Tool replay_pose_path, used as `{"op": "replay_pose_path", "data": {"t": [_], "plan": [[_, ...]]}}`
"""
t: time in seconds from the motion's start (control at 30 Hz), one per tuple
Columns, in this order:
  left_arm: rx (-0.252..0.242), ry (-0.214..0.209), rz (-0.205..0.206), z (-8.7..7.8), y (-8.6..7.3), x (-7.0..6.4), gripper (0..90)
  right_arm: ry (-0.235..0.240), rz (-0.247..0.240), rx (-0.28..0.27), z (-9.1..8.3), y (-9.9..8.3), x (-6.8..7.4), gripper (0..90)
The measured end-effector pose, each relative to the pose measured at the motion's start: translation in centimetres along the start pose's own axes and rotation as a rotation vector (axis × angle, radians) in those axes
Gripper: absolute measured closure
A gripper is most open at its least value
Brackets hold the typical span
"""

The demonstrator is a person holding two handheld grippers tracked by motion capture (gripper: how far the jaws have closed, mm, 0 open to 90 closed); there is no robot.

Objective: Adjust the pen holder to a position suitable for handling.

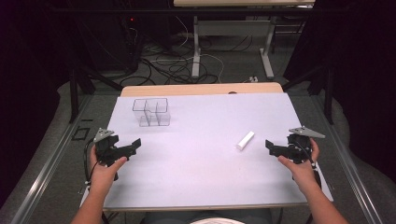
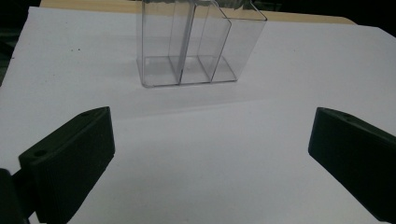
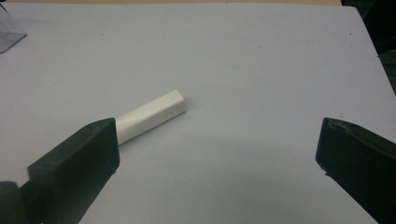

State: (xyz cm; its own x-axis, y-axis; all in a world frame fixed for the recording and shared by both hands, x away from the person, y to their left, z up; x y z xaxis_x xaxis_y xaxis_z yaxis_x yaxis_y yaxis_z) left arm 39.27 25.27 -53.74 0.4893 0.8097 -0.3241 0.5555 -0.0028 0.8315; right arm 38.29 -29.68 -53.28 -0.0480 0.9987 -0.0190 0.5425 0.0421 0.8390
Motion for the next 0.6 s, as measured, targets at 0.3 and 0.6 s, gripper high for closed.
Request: {"op": "replay_pose_path", "data": {"t": [0.3,0.6], "plan": [[-0.044,-0.026,-0.002,0.1,2.3,-0.8,0.4,-0.017,0.002,-0.012,-0.3,-0.1,-0.1,3.0],[-0.063,-0.024,-0.002,0.6,4.8,-1.2,4.8,-0.019,0.007,0.003,-0.2,-0.3,-0.2,4.4]]}}
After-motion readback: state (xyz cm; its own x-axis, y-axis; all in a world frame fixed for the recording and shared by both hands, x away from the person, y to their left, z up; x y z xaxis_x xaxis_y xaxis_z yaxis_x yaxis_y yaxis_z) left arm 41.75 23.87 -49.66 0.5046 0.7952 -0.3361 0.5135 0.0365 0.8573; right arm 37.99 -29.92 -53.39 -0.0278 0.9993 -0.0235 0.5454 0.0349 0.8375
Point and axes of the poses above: each handheld gripper's, and its own axes: z roughly forward along the jaws, y roughly out of its top, x roughly to its left, the point moved 5 cm from there along z, roughly forward along the jaws, and after that the axes turned 13 degrees about -y, right-handed, at the moved point
